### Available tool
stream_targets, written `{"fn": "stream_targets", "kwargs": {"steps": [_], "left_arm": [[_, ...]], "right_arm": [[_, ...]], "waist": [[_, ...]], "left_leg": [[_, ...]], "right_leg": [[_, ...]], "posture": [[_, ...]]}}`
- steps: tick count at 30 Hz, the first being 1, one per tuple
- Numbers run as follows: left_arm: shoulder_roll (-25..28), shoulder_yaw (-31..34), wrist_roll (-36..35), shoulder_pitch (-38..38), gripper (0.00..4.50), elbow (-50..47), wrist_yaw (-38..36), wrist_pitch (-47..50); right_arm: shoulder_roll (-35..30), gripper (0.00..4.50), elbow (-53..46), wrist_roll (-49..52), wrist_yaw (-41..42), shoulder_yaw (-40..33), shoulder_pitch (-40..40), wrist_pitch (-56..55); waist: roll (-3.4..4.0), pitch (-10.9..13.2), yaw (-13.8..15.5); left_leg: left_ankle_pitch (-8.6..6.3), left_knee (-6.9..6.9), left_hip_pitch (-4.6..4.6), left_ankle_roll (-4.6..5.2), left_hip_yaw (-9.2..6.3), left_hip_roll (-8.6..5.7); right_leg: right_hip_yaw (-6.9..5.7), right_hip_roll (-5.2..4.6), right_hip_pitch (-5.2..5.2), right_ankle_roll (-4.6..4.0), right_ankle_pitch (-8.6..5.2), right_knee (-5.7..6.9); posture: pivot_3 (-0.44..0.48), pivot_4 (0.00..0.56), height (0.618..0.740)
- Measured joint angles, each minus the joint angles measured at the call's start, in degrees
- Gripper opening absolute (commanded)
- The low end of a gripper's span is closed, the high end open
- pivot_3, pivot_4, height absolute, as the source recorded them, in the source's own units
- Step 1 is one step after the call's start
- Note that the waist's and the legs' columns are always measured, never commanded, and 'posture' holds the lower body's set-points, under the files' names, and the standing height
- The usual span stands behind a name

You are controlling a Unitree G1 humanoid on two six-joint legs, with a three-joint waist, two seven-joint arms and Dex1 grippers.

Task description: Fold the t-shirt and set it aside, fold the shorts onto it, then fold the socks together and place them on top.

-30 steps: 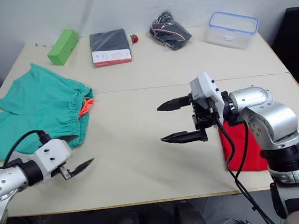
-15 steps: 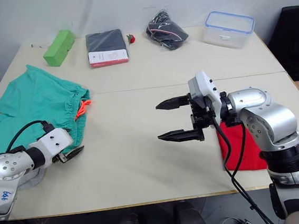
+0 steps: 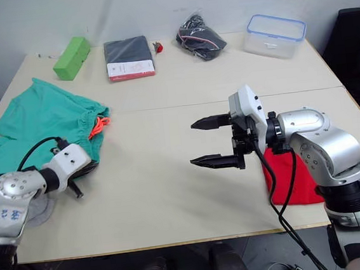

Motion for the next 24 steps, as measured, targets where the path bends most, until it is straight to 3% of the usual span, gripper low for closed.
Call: {"fn": "stream_targets", "kwargs": {"steps": [6, 10, 15, 21, 22, 24], "left_arm": [[-10.1, -11.7, 4.8, -20.8, 0.03, 16.4, -5.2, -10.1], [-18.5, -17.3, 5.5, -28.6, 0.03, 21.5, -10.1, -15.0], [-28.7, -23.0, 4.3, -28.9, 0.03, 17.3, -16.2, -11.1], [-29.3, -26.0, 1.0, -24.4, 0.03, -0.1, -22.0, 6.8], [-29.4, -25.8, 0.4, -24.3, 0.52, -1.5, -22.0, 8.8], [-29.8, -24.2, -1.8, -24.2, 0.97, -4.3, -21.8, 12.9]], "right_arm": [[-2.3, 4.50, -2.2, -0.1, -0.7, -1.2, 2.6, 0.5], [-4.7, 4.50, -3.2, -1.6, -0.2, -1.3, 5.0, -1.0], [-8.0, 4.50, -3.3, -5.6, 0.1, -1.5, 9.7, -5.0], [-10.9, 4.50, -3.7, -10.9, 0.0, -1.8, 15.5, -11.2], [-10.9, 4.50, -3.7, -11.2, -0.1, -1.8, 16.0, -11.7], [-10.9, 4.50, -3.8, -12.0, -0.4, -1.8, 16.4, -13.0]], "waist": [[-0.05, 0.0, 1.7], [-0.06, 0.0, 1.9], [-0.07, 0.0, 1.6], [-0.06, 0.0, 0.8], [-0.06, 0.0, 0.8], [-0.06, 0.0, 0.8]], "left_leg": [[-0.04, 0.10, -0.10, 0.08, 0.06, -0.04], [-0.06, 0.07, -0.15, 0.09, 0.07, -0.03], [-0.04, 0.06, -0.14, 0.06, 0.11, 0.03], [0.06, 0.07, -0.04, -0.09, 0.09, 0.06], [0.07, 0.08, -0.04, -0.10, 0.09, 0.05], [0.08, 0.10, -0.03, -0.10, 0.09, 0.05]], "right_leg": [[-0.01, -0.02, -0.05, 0.02, 0.01, -0.04], [0.00, -0.02, -0.10, 0.02, 0.01, -0.06], [0.08, 0.09, -0.15, 0.02, 0.01, 0.00], [0.17, 0.19, -0.11, 0.02, 0.01, 0.14], [0.17, 0.19, -0.10, 0.02, 0.01, 0.14], [0.18, 0.19, -0.07, 0.02, 0.01, 0.14]], "posture": [[0.000, 0.150, 0.740], [0.000, 0.150, 0.740], [0.000, 0.150, 0.740], [0.000, 0.150, 0.740], [0.000, 0.150, 0.740], [0.000, 0.150, 0.740]]}}
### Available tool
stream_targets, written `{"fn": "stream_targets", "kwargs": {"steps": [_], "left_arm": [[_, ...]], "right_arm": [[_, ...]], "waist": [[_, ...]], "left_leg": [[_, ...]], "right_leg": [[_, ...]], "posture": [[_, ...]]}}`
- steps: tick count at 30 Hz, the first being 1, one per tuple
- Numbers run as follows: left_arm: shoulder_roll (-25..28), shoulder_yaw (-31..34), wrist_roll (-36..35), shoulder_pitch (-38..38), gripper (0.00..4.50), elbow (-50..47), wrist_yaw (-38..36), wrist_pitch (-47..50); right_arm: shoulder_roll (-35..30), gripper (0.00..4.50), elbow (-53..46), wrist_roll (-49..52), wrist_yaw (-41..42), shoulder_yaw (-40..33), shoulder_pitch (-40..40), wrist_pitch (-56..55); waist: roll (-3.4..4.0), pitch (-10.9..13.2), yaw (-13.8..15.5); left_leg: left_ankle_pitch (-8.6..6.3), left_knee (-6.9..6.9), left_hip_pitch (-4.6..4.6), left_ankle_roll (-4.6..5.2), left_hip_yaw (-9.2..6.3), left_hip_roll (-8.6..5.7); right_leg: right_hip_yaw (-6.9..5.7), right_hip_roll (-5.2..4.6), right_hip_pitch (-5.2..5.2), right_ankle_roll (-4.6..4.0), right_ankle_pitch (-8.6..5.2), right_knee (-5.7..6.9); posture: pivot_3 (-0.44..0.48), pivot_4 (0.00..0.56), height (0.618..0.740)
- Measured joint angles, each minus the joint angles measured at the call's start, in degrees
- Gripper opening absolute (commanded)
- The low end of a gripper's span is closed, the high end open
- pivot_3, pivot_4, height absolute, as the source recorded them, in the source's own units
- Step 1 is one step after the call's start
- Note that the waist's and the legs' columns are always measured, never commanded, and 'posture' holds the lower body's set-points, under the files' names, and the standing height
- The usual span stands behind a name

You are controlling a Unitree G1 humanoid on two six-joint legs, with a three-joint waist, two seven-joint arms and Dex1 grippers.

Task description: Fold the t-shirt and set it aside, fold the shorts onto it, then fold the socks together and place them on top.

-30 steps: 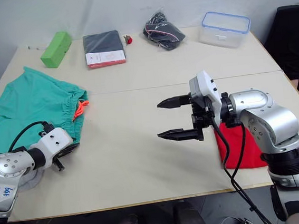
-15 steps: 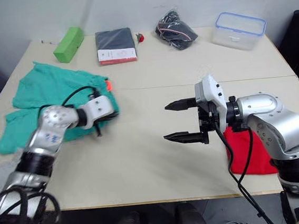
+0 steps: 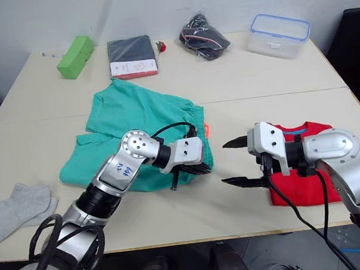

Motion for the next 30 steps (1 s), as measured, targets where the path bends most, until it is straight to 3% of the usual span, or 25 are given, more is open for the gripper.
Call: {"fn": "stream_targets", "kwargs": {"steps": [6, 9, 11, 15, 20, 26, 29, 30], "left_arm": [[3.2, 11.2, -9.7, -0.9, 2.87, -6.8, 0.9, 11.2], [12.4, 15.6, -11.8, -0.2, 3.81, -10.0, -1.0, 10.6], [23.0, 16.4, -9.9, 5.3, 4.46, -11.2, -3.8, 3.9], [39.6, 16.4, -3.9, 20.3, 4.46, -9.7, -8.2, -12.5], [47.5, 24.8, -3.6, 32.1, 4.46, -9.8, -8.0, -21.9], [47.5, 28.6, 1.1, 36.1, 4.46, -5.3, 0.4, -31.4], [46.8, 28.6, 3.5, 35.2, 4.50, -1.9, 4.3, -33.6], [46.8, 28.6, 4.0, 34.9, 4.31, -0.9, 5.0, -33.8]], "right_arm": [[0.3, 4.50, 0.1, -4.6, -0.8, 1.1, -0.4, -5.9], [1.3, 4.50, 0.8, -7.1, -0.7, 3.3, -0.9, -9.8], [2.6, 4.50, 1.4, -9.3, -0.6, 5.6, -1.6, -12.7], [4.3, 4.50, 4.4, -14.9, 0.2, 10.1, -2.0, -20.4], [8.8, 4.50, 9.6, -21.1, 0.0, 16.0, -5.3, -29.1], [12.9, 4.50, 19.9, -29.8, -2.6, 20.6, -11.2, -37.9], [13.7, 3.58, 24.6, -32.4, -3.2, 22.0, -13.5, -41.9], [13.9, 3.21, 25.7, -32.7, -3.2, 22.4, -14.1, -43.0]], "waist": [[0.00, 0.0, -0.4], [0.01, 0.0, -0.9], [0.03, 0.0, -1.5], [-0.14, 0.1, -2.0], [-0.20, 0.1, -1.5], [-0.20, 0.1, -1.5], [-0.21, 0.1, -1.8], [-0.21, 0.1, -2.0]], "left_leg": [[0.01, -0.01, 0.03, -0.01, -0.03, 0.02], [0.03, -0.08, 0.14, -0.07, -0.02, 0.04], [0.04, -0.16, 0.24, -0.08, -0.04, 0.03], [0.04, -0.13, 0.18, -0.07, -0.08, 0.04], [-0.02, -0.09, 0.18, 0.02, -0.12, -0.01], [-0.02, -0.09, 0.22, 0.03, -0.06, -0.01], [-0.03, -0.11, 0.19, 0.03, -0.04, -0.01], [-0.03, -0.11, 0.20, 0.03, -0.04, 0.00]], "right_leg": [[-0.02, 0.02, 0.01, 0.00, 0.00, 0.04], [0.01, 0.06, 0.02, -0.01, -0.01, 0.04], [0.05, 0.06, 0.03, -0.04, -0.02, 0.04], [0.00, -0.03, 0.03, -0.10, -0.05, -0.02], [-0.08, -0.16, 0.11, -0.11, -0.06, -0.04], [-0.07, -0.14, 0.09, -0.11, -0.06, 0.00], [-0.07, -0.13, 0.05, -0.10, -0.06, 0.01], [-0.07, -0.13, 0.05, -0.11, -0.06, 0.03]], "posture": [[0.000, 0.150, 0.740], [0.000, 0.150, 0.740], [0.000, 0.150, 0.740], [0.000, 0.150, 0.740], [0.000, 0.150, 0.740], [0.000, 0.150, 0.740], [0.000, 0.150, 0.740], [0.000, 0.150, 0.740]]}}
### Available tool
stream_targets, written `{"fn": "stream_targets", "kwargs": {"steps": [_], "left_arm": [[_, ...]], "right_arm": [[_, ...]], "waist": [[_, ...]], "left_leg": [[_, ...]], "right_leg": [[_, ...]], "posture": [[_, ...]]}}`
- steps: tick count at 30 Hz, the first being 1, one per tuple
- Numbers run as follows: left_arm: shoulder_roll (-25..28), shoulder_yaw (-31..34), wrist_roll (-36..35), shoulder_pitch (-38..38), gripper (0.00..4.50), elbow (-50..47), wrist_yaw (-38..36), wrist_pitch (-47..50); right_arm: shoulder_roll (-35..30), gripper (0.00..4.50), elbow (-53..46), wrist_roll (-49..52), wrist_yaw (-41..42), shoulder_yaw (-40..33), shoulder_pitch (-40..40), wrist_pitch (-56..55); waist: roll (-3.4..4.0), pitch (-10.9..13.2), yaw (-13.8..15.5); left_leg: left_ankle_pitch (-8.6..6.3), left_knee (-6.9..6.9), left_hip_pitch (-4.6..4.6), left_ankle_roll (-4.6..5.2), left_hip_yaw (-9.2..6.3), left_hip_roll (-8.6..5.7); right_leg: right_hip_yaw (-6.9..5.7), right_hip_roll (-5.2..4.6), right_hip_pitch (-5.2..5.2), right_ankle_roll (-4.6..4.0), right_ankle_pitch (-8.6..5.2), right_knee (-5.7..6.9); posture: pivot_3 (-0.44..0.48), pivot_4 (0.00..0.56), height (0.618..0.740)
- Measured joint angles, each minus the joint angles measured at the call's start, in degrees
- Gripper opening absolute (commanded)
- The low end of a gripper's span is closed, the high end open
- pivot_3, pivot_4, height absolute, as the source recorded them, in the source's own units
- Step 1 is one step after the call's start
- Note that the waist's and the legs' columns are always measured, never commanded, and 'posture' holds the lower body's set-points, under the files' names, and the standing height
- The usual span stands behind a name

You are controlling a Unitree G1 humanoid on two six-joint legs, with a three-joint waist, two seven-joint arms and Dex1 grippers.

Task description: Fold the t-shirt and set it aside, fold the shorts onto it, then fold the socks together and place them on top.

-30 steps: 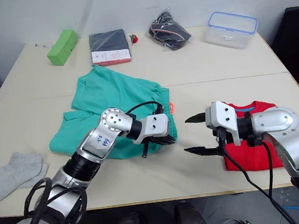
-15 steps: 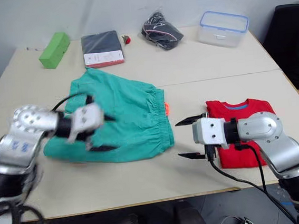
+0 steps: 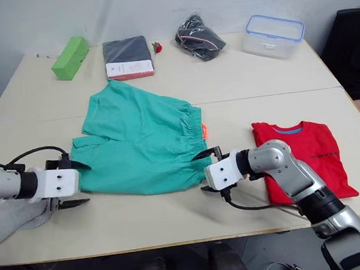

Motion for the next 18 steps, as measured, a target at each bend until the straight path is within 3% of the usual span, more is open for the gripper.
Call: {"fn": "stream_targets", "kwargs": {"steps": [4, 9, 14, 18], "left_arm": [[0.5, 0.0, 0.7, 0.7, 3.29, 1.7, 0.3, -1.0], [1.9, 0.0, 0.6, 2.8, 1.67, 1.8, -0.8, -0.5], [2.5, 0.3, -0.2, 4.6, 0.05, 1.0, -1.9, 0.9], [3.2, 2.5, -3.5, 8.0, 0.02, -1.8, -4.5, 4.6]], "right_arm": [[0.9, 1.82, 3.5, -1.1, -0.3, 0.9, -1.3, -3.3], [1.4, 0.05, 5.7, -1.6, -0.3, 1.0, -1.4, -4.8], [0.9, 0.00, 6.5, -0.9, 0.0, 0.9, -1.4, -6.2], [-0.4, 0.00, 6.7, 1.8, 2.1, 0.7, -1.1, -7.1]], "waist": [[-0.01, 0.0, -0.4], [-0.01, 0.0, -0.5], [0.00, 0.0, -0.4], [0.00, 0.0, -0.4]], "left_leg": [[0.00, 0.01, 0.04, -0.01, 0.03, 0.02], [0.01, 0.01, 0.07, -0.01, 0.03, 0.02], [0.01, 0.01, 0.07, -0.01, 0.03, 0.02], [0.00, 0.01, 0.07, -0.01, 0.03, 0.02]], "right_leg": [[0.01, 0.01, -0.01, 0.00, 0.00, 0.09], [0.00, 0.00, -0.01, -0.01, -0.01, 0.14], [0.00, 0.00, -0.01, -0.01, -0.01, 0.16], [-0.01, 0.00, -0.01, -0.01, -0.01, 0.16]], "posture": [[0.000, 0.150, 0.740], [0.000, 0.150, 0.740], [0.000, 0.150, 0.740], [0.000, 0.150, 0.740]]}}
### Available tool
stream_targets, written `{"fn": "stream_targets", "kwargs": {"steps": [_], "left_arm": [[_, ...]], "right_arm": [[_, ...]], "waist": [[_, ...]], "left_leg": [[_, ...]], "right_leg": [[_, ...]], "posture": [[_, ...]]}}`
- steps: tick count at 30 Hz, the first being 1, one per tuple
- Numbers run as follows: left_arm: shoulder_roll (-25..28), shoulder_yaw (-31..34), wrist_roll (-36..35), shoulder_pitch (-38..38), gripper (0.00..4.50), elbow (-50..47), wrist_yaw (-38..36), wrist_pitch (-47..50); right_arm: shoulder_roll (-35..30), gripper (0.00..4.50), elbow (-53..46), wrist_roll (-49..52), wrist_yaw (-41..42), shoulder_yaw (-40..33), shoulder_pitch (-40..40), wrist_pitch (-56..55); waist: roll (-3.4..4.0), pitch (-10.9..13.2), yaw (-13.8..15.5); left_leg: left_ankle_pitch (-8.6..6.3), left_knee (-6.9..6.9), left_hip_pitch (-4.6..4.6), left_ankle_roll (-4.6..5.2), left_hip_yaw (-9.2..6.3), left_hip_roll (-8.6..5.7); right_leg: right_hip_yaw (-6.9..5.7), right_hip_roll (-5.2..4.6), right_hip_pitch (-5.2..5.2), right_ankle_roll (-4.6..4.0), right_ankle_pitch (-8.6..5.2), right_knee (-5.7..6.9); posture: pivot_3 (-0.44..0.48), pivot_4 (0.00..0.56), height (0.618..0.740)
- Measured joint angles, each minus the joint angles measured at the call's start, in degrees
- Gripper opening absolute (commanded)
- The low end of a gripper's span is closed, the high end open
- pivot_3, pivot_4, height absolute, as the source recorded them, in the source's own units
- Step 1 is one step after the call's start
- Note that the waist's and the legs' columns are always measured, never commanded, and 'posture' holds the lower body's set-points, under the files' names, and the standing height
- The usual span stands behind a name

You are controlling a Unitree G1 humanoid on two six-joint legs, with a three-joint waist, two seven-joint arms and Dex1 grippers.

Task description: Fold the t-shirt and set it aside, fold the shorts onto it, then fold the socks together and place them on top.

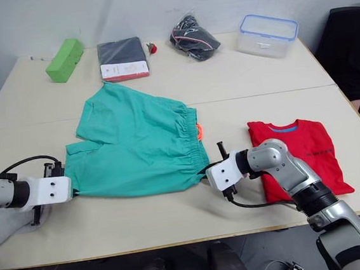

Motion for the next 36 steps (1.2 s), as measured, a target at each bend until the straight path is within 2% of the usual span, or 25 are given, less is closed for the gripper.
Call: {"fn": "stream_targets", "kwargs": {"steps": [5, 10, 12, 15, 18, 22, 25, 30, 33, 36], "left_arm": [[2.0, 4.8, -7.4, 8.6, 0.02, -8.5, -7.5, 8.2], [2.7, 16.5, -17.5, 21.3, 0.02, -22.4, -17.8, 20.8], [2.7, 20.9, -21.1, 24.1, 0.02, -27.5, -20.9, 25.7], [2.5, 25.7, -26.4, 25.5, 0.02, -32.7, -21.0, 31.8], [1.9, 26.5, -29.4, 23.9, 0.02, -32.6, -20.9, 34.4], [2.4, 20.9, -29.3, 10.6, 0.02, -23.9, -17.3, 32.8], [1.1, 9.2, -24.7, -9.5, 0.02, -9.8, -12.8, 28.5], [-11.9, -7.4, -10.8, -41.9, 0.02, 17.5, -4.7, 19.4], [-17.5, -13.3, -3.9, -53.4, 0.02, 32.3, -1.2, 11.1], [-23.5, -16.7, 1.7, -62.0, 0.02, 47.6, 3.7, 1.1]], "right_arm": [[-4.0, 0.00, -3.5, 10.0, 8.0, -0.7, 3.4, 3.1], [-12.0, 0.00, -14.5, 24.7, 17.6, -3.7, 10.0, 17.6], [-14.9, 0.00, -17.3, 28.8, 20.0, -5.3, 11.7, 22.7], [-18.4, 0.00, -21.4, 34.3, 21.9, -7.5, 14.5, 30.2], [-20.0, 0.00, -23.6, 39.4, 22.2, -9.2, 15.9, 38.2], [-18.5, 0.00, -22.9, 45.2, 20.2, -11.3, 12.4, 50.5], [-15.1, 0.00, -18.2, 46.9, 16.7, -12.7, 6.7, 58.1], [-10.5, 0.00, -7.6, 46.7, 11.8, -14.3, 0.2, 66.5], [-8.3, 0.00, -2.7, 45.4, 9.5, -14.8, -2.3, 69.3], [-4.4, 0.00, 2.9, 42.6, 5.0, -15.1, -4.9, 70.2]], "waist": [[0.00, 0.0, 0.2], [0.00, 0.0, 0.4], [-0.01, 0.0, 0.5], [0.00, 0.0, 0.5], [0.00, 0.0, 0.5], [0.01, 0.0, 0.5], [0.00, 0.0, 0.6], [-0.01, 0.0, 1.9], [-0.02, 0.0, 1.9], [-0.02, 0.0, 1.5]], "left_leg": [[-0.02, -0.01, -0.03, 0.03, -0.05, 0.00], [-0.04, 0.01, -0.06, 0.04, -0.14, 0.00], [-0.09, 0.02, -0.03, 0.12, -0.17, -0.01], [-0.18, 0.02, 0.02, 0.29, -0.19, -0.01], [-0.18, 0.02, 0.01, 0.28, -0.18, -0.02], [-0.18, 0.02, 0.02, 0.28, -0.17, -0.04], [-0.08, 0.06, -0.10, 0.10, -0.15, -0.04], [-0.11, 0.41, -0.31, 0.15, -0.04, -0.07], [-0.23, 0.73, -0.43, 0.29, 0.02, -0.05], [-0.25, 0.75, -0.46, 0.28, 0.13, -0.03]], "right_leg": [[-0.04, -0.02, 0.02, 0.00, 0.00, -0.04], [-0.09, -0.02, 0.11, -0.01, -0.01, -0.13], [-0.10, 0.00, 0.17, -0.01, -0.01, -0.20], [-0.11, 0.02, 0.22, -0.01, -0.01, -0.22], [-0.09, 0.07, 0.21, -0.01, -0.01, -0.24], [-0.07, 0.09, 0.19, -0.01, -0.01, -0.24], [-0.06, 0.13, 0.06, -0.02, 0.00, -0.18], [-0.10, 0.08, -0.14, 0.02, 0.02, -0.03], [-0.13, -0.01, -0.23, 0.02, 0.02, 0.03], [-0.10, -0.04, -0.36, 0.04, 0.03, 0.11]], "posture": [[0.000, 0.150, 0.740], [0.000, 0.150, 0.740], [0.000, 0.150, 0.740], [0.000, 0.150, 0.740], [0.000, 0.150, 0.740], [0.000, 0.150, 0.740], [0.000, 0.150, 0.740], [0.000, 0.150, 0.740], [0.000, 0.150, 0.740], [0.000, 0.150, 0.740]]}}
